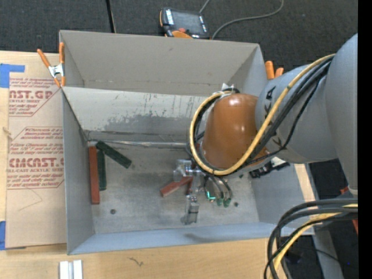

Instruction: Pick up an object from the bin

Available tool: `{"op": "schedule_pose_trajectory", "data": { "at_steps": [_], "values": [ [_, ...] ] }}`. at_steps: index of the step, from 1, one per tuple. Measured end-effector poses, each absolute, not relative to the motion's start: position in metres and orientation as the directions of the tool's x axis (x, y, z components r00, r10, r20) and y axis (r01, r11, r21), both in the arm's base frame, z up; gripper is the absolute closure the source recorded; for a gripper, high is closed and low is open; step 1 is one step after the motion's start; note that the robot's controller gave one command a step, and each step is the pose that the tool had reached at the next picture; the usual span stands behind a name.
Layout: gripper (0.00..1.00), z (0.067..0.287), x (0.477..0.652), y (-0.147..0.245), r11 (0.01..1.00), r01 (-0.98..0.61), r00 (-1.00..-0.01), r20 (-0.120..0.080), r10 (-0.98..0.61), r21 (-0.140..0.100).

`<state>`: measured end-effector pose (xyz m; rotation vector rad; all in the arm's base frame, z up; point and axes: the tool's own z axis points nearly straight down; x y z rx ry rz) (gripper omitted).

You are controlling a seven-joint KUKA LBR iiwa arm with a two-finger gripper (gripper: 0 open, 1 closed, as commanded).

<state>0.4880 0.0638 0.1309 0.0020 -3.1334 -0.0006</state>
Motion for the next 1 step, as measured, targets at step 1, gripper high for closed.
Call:
{"op": "schedule_pose_trajectory", "data": {
  "at_steps": [1],
  "values": [
    [0.00, 0.0659, 0.5391, 0.0134, 1.000, -0.019, -1.000, 0.000, -0.019, 0.000]
  ]
}}
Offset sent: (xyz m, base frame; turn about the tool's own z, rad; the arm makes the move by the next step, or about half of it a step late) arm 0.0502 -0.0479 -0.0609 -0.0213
